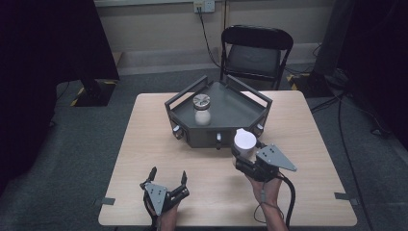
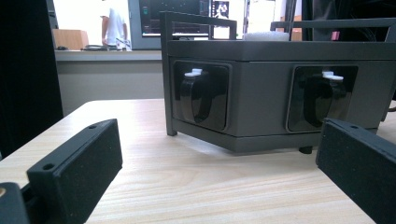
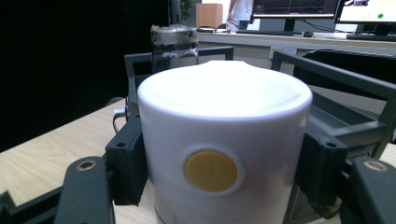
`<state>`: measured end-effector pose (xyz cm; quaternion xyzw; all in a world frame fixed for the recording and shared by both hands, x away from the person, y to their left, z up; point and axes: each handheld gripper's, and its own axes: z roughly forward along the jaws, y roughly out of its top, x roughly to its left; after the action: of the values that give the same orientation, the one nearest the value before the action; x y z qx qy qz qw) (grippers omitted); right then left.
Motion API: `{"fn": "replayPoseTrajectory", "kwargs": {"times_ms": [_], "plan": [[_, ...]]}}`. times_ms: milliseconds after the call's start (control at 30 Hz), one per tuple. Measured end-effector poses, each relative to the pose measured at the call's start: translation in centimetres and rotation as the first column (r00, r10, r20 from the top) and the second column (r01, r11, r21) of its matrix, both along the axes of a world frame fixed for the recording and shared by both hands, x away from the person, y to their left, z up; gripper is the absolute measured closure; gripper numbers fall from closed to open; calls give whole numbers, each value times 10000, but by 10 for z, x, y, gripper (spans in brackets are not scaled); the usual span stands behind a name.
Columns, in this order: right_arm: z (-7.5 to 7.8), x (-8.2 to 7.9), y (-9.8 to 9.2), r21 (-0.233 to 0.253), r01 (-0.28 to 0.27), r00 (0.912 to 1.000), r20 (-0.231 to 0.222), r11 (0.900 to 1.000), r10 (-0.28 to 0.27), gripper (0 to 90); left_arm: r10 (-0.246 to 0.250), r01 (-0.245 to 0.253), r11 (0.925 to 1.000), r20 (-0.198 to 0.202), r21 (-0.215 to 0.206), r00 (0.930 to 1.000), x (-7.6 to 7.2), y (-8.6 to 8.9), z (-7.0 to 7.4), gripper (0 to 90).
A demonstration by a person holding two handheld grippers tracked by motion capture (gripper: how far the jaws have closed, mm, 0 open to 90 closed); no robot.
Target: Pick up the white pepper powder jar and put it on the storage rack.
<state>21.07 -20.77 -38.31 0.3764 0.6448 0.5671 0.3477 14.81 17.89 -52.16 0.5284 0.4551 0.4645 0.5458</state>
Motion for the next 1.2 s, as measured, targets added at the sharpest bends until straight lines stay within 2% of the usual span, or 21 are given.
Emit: {"fn": "replayPoseTrajectory", "kwargs": {"times_ms": [667, 967, 1200], "plan": [[28, 37, 8, 275, -161, 9993, 336, 9995, 151, 305, -29, 29, 10000, 5, -9, 10000, 0, 0, 0, 0], [41, 52, 11, 184, 17, 9984, 557, 9998, -27, 305, -52, 52, 10000, -1, -10, 10000, 0, 1, 0, 0], [45, 64, 18, 225, 226, 9978, 616, 9995, -239, 305, -51, 51, 10000, 1, -10, 10000, 0, 1, 0, 0]]}}
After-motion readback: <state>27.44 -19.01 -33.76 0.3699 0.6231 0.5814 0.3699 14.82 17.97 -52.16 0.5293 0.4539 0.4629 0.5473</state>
